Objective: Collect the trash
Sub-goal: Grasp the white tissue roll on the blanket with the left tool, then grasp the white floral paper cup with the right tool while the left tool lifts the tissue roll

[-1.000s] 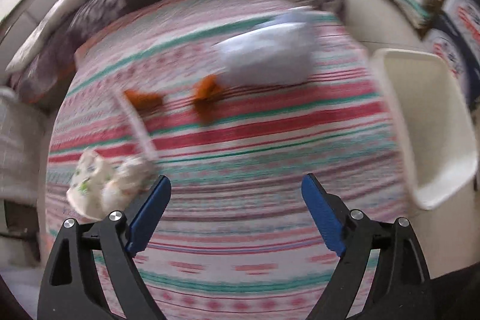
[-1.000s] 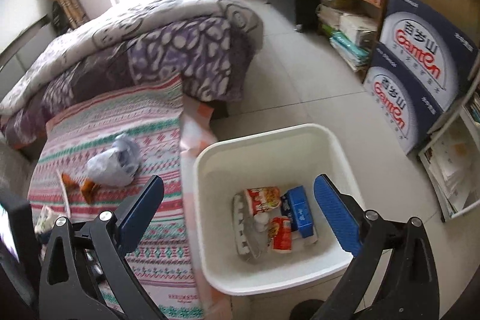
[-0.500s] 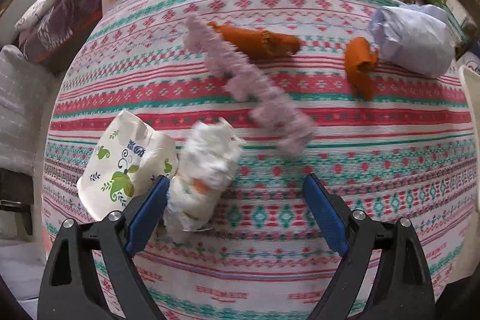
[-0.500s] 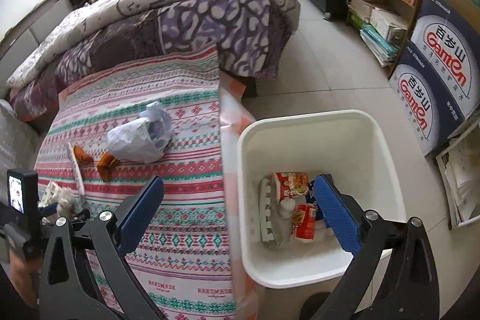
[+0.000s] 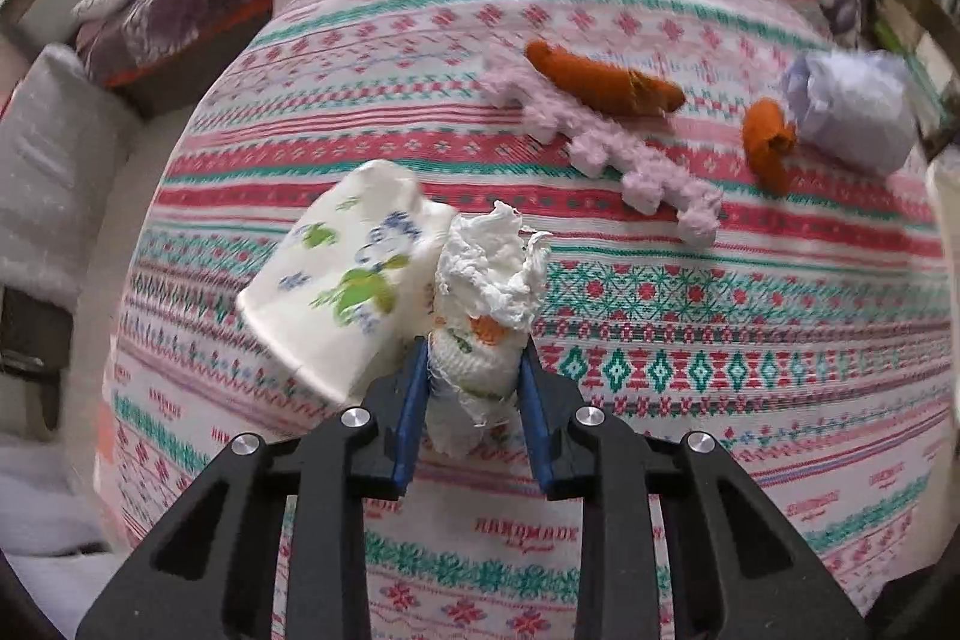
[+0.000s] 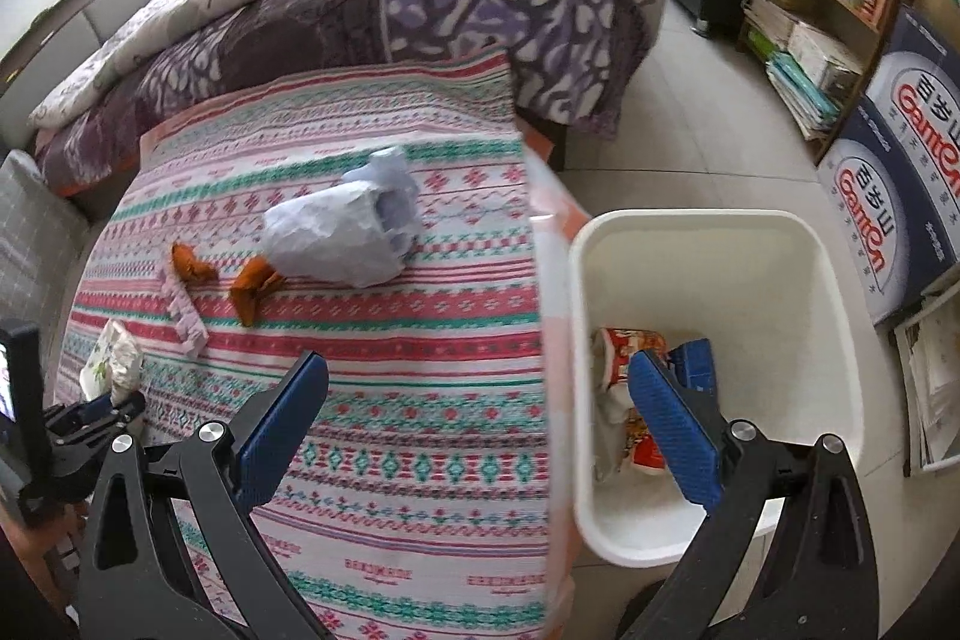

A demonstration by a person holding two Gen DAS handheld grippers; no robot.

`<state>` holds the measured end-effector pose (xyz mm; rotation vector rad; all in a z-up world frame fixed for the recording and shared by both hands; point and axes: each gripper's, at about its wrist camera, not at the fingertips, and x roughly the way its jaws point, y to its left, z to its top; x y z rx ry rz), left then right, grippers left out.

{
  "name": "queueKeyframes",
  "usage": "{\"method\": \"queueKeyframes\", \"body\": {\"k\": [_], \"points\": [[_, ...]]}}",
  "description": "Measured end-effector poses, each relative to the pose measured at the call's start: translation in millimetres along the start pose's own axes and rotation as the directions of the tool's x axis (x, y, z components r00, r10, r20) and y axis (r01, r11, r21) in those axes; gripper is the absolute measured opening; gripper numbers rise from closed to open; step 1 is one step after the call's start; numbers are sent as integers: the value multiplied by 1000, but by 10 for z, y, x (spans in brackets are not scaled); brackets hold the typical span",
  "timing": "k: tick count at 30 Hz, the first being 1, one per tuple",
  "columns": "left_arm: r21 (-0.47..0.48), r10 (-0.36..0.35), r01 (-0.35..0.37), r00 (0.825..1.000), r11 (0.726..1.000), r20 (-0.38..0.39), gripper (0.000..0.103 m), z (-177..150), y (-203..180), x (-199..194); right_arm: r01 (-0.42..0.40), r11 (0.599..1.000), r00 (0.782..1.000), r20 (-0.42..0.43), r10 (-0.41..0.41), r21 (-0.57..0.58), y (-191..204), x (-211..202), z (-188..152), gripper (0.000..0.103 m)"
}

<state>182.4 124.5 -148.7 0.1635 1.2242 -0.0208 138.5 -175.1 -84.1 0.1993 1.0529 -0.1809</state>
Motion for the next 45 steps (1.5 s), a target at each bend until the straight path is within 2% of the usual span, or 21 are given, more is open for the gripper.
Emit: {"method": "queueKeyframes", "body": {"k": [2, 5, 7, 9, 11, 13, 17, 20, 22, 24, 27, 31, 34, 36, 37, 38, 40, 41, 45], "points": [[-58, -42, 44, 998, 997, 35, 29, -10, 138, -151, -9, 1000, 1000, 0, 9, -17, 90, 25, -16, 96], [-178, -115, 137, 985, 974, 125, 29, 20, 419, -495, -34, 997, 999, 15, 35, -66, 298, 42, -50, 96], [-266, -151, 204, 967, 942, 208, 29, 33, 669, -768, -57, 991, 998, 20, 60, -122, 493, 70, -87, 96], [-330, -153, 245, 948, 912, 280, 29, 18, 845, -1025, -89, 981, 996, 2, 91, -174, 698, 121, -146, 96], [-389, -149, 284, 928, 877, 341, 29, -33, 1038, -1229, -143, 969, 989, -57, 134, -200, 958, 212, -228, 96], [-448, -120, 300, 914, 842, 387, 29, -104, 1241, -1414, -191, 966, 979, -109, 173, -175, 1191, 288, -287, 96], [-551, -25, 288, 900, 783, 435, 29, -261, 1600, -1664, -271, 962, 947, -182, 265, -12, 1781, 414, -308, 96], [-584, -7, 326, 877, 744, 481, 29, -366, 1833, -1829, -239, 963, 941, -214, 261, 120, 2233, 534, -260, 96], [-591, -11, 353, 864, 725, 503, 30, -420, 1902, -1913, -207, 967, 938, -252, 240, 151, 2525, 657, -254, 96], [-595, -11, 365, 858, 716, 513, 30, -456, 1970, -1959, -144, 980, 949, -261, 177, 138, 2786, 765, -264, 96], [-603, -12, 365, 862, 709, 507, 30, -491, 2028, -1937, -55, 994, 962, -262, 77, 92, 3009, 909, -298, 96], [-601, -58, 397, 863, 694, 502, 30, -512, 2109, -1882, -42, 996, 966, -250, 62, 83, 3140, 999, -335, 96], [-601, -59, 394, 864, 695, 499, 30, -516, 2130, -1878, -55, 996, 952, -296, 72, 66, 3293, 1068, -382, 97], [-604, -57, 396, 864, 691, 501, 30, -532, 2149, -1874, -55, 998, 956, -290, 54, 6, 3417, 1050, -434, 97], [-608, -54, 397, 863, 688, 502, 30, -542, 2166, -1876, -65, 998, 958, -280, 59, -11, 3446, 1046, -474, 92], [-611, -52, 396, 864, 686, 501, 30, -552, 2183, -1873, -64, 997, 964, -259, 53, -33, 3456, 1015, -500, 80], [-619, -48, 393, 866, 680, 497, 30, -566, 2202, -1862, -56, 995, 976, -215, 37, -81, 3473, 958, -537, 72], [-623, -47, 392, 868, 677, 495, 30, -574, 2211, -1852, -87, 992, 976, -205, 66, -93, 3450, 927, -551, 66], [-628, -45, 386, 872, 676, 488, 30, -579, 2203, -1832, -184, 978, 967, -195, 162, -100, 3290, 806, -557, 62]]}}
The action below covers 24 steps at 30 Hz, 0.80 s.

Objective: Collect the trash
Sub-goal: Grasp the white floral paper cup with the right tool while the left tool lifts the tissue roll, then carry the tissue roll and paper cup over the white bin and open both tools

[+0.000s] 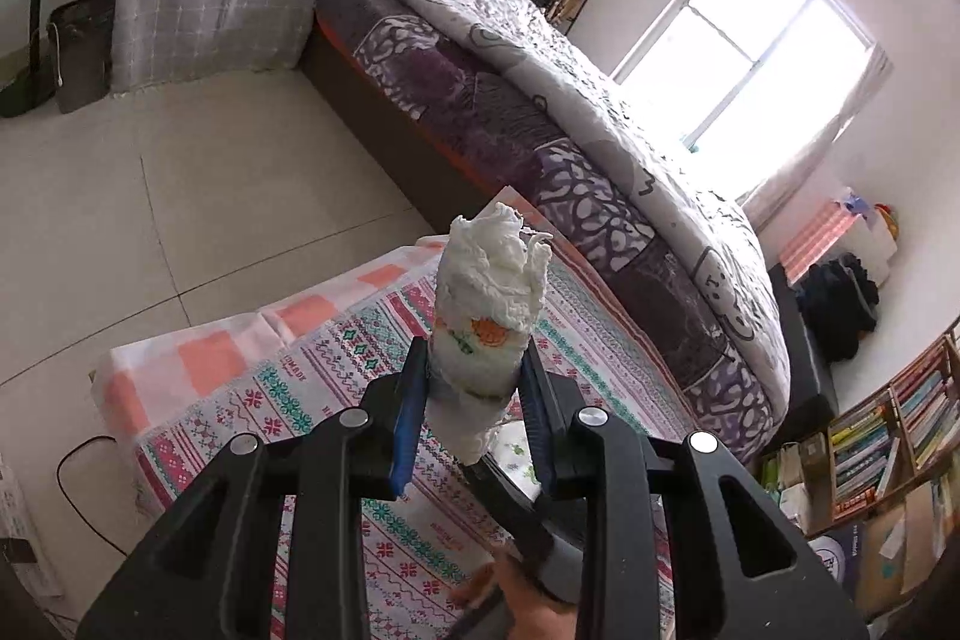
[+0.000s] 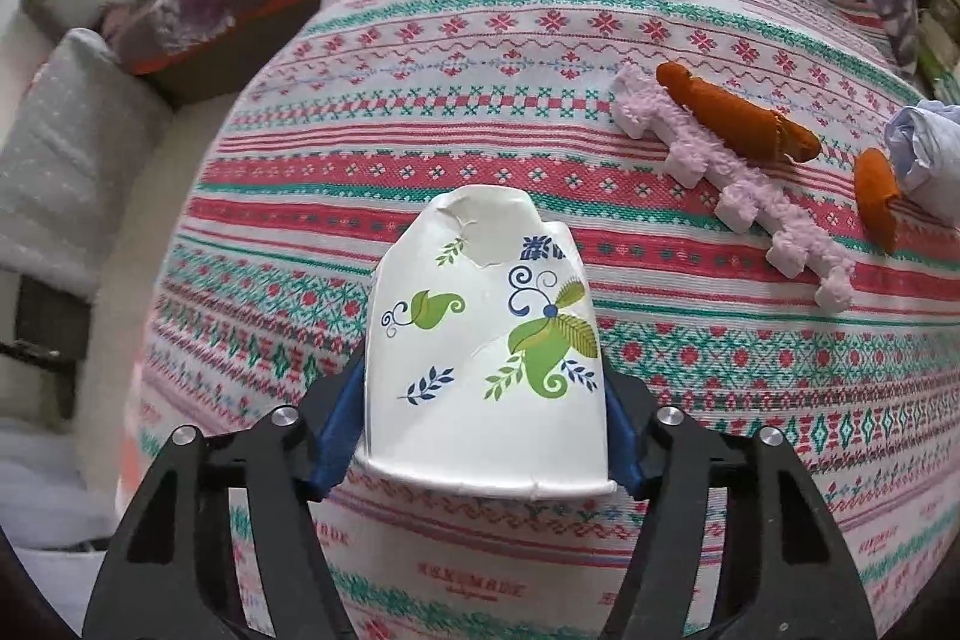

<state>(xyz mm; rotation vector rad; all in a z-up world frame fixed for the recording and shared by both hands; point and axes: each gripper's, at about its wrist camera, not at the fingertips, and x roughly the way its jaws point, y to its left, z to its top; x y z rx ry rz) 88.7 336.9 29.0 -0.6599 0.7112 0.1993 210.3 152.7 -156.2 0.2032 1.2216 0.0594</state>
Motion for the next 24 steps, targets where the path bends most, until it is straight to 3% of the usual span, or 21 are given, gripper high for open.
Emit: {"method": "queueKeyframes", "body": {"k": [6, 17, 24], "points": [[21, 4, -3, 1000, 1000, -11, 30, -52, -87, 46, -30, 999, 997, 70, 32, -33, -262, -402, -10, 61], [112, 45, -43, 999, 993, -16, 30, -257, -381, 158, 8, 991, 972, 233, 24, -137, -744, -1057, 121, 63], [187, 79, -74, 997, 980, -21, 30, -471, -602, 258, 25, 991, 956, 292, 16, -135, -1154, -1344, 52, 63]]}}
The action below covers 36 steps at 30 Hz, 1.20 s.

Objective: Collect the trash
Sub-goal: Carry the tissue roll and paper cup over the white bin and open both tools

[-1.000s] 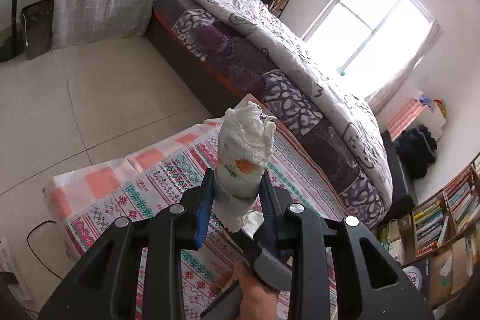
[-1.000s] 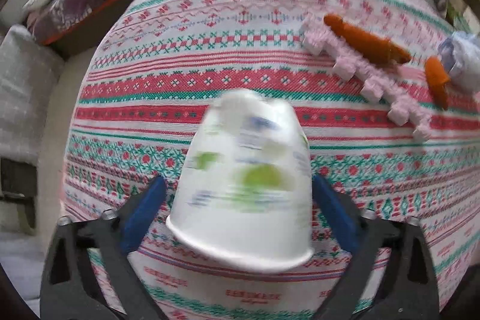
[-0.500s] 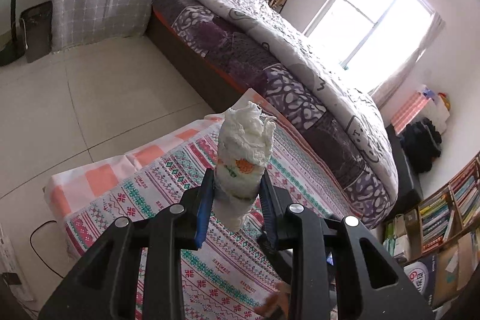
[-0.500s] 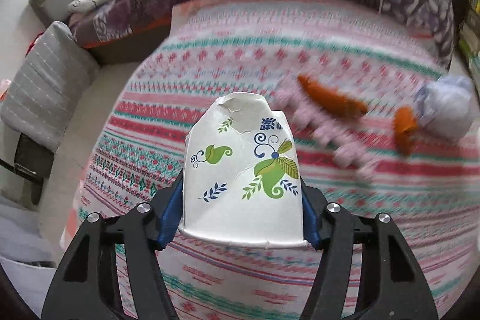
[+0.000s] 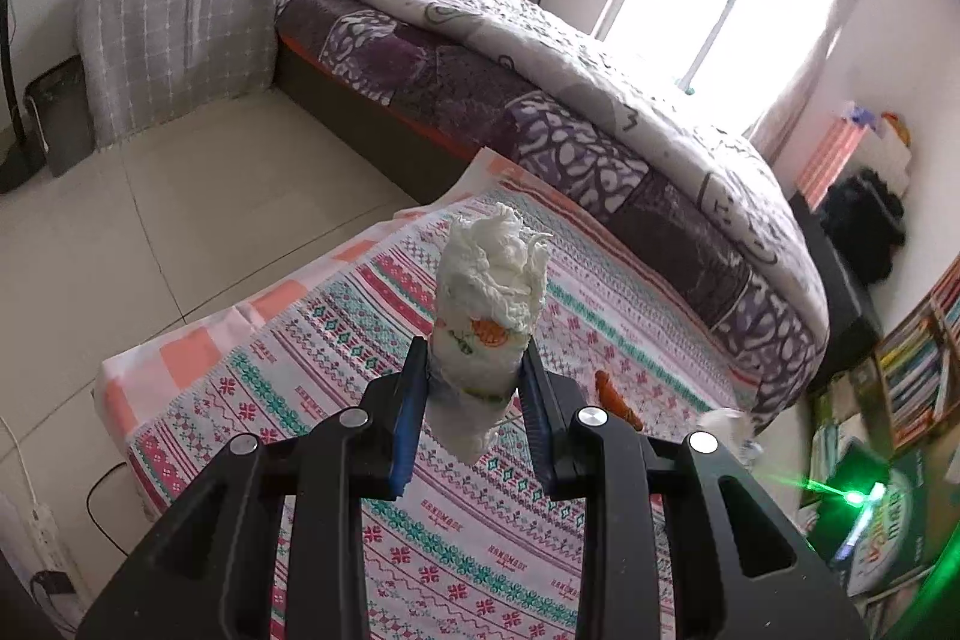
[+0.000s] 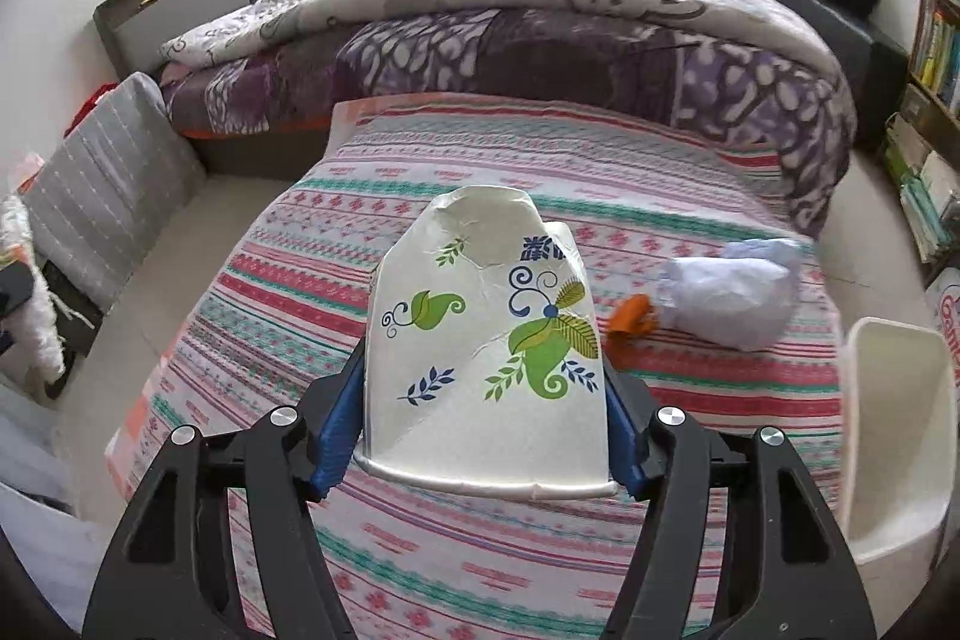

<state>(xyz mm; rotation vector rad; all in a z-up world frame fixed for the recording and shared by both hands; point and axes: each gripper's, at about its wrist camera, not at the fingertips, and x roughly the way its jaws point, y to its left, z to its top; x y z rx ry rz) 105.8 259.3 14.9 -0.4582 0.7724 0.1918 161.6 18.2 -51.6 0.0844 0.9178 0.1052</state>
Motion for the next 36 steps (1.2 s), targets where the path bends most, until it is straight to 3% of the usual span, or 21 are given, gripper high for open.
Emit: {"method": "queueKeyframes", "body": {"k": [13, 19, 36], "points": [[115, 40, -36, 999, 993, -35, 30, -335, -424, 219, 69, 997, 994, 84, -68, -15, -568, -217, -152, 65], [175, 43, -34, 998, 984, -48, 30, -485, -685, 328, 78, 997, 994, 71, -80, 25, -824, -209, -169, 65], [304, -65, 87, 994, 949, -83, 30, -858, -1583, 422, 133, 974, 985, 85, -150, 182, -1675, -488, -119, 65]]}}
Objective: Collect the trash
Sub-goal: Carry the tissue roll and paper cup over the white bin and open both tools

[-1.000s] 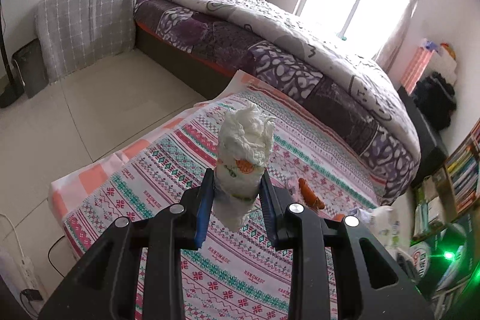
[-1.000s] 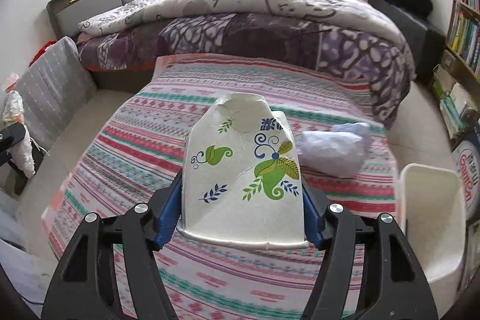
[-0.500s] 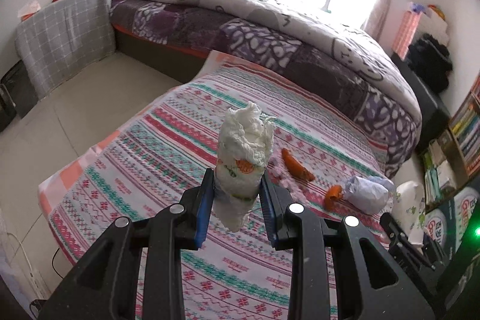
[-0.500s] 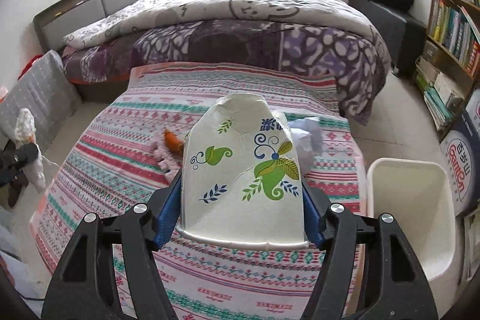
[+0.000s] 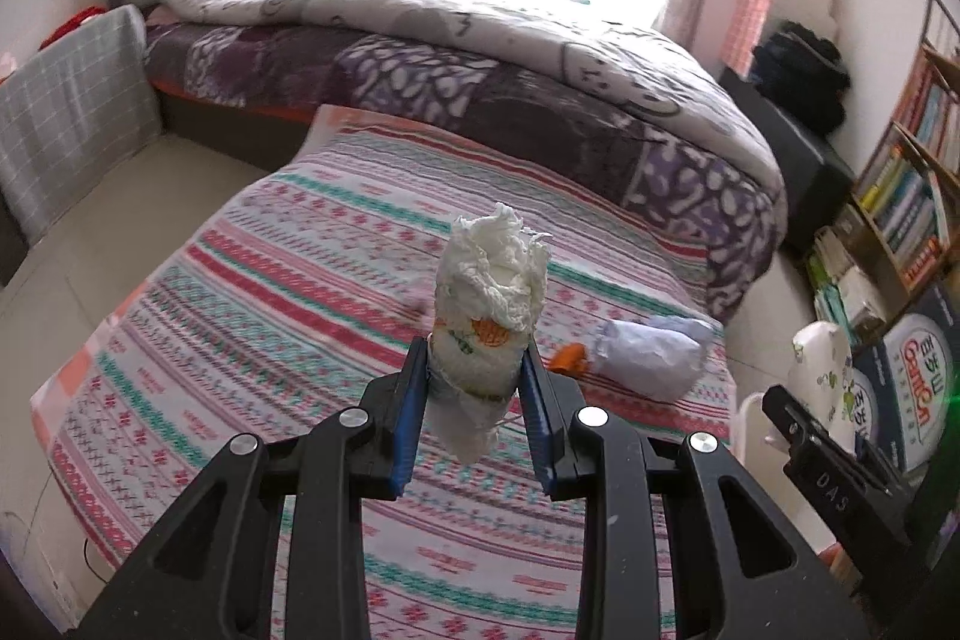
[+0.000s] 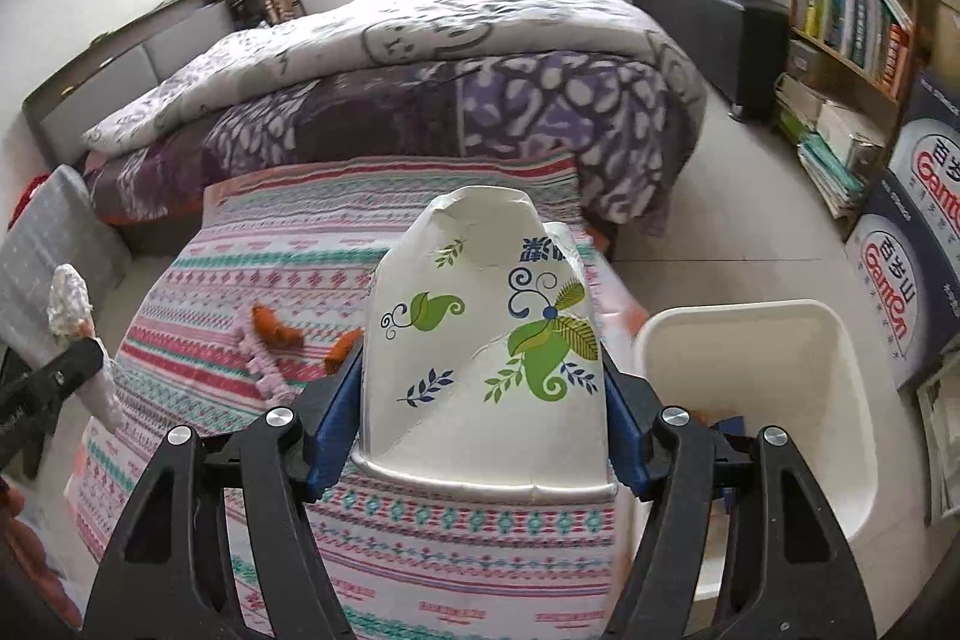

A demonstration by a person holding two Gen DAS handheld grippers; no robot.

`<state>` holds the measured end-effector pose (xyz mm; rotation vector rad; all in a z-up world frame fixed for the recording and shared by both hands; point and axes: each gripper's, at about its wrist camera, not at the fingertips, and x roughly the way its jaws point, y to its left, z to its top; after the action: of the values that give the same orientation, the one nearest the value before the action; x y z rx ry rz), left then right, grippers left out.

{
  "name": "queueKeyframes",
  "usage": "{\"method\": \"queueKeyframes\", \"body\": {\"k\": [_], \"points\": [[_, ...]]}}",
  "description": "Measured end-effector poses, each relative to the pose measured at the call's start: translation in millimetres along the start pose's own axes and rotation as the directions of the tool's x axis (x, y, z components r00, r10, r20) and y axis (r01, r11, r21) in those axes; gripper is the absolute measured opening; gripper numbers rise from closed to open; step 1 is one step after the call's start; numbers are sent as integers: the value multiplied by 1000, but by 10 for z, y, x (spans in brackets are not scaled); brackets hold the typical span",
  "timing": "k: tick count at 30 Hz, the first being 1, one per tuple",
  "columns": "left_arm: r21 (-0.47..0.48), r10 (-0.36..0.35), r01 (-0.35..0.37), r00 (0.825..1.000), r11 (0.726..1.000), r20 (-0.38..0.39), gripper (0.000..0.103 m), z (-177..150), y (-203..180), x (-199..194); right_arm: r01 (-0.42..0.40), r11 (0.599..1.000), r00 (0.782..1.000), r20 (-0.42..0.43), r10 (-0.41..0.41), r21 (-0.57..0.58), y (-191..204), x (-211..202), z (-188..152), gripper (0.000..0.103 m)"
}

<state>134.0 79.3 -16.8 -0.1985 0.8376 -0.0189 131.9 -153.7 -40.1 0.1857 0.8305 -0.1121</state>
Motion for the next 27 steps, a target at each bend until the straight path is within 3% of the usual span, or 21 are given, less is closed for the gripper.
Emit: {"method": "queueKeyframes", "body": {"k": [10, 19, 24, 27], "points": [[102, -79, 80, 997, 992, -19, 31, -130, -638, 98, 72, 996, 997, 6, -72, 55, -483, -90, 84, 66], [193, -158, 168, 985, 967, -63, 32, -325, -1224, 188, 158, 979, 987, -48, -153, 132, -1047, -129, 83, 68], [234, -208, 228, 972, 945, -110, 32, -471, -1549, 265, 206, 962, 978, -81, -194, 182, -1345, -148, 66, 75], [237, -238, 267, 960, 934, -145, 32, -540, -1680, 312, 227, 947, 973, -90, -212, 225, -1508, -189, 57, 85]]}}
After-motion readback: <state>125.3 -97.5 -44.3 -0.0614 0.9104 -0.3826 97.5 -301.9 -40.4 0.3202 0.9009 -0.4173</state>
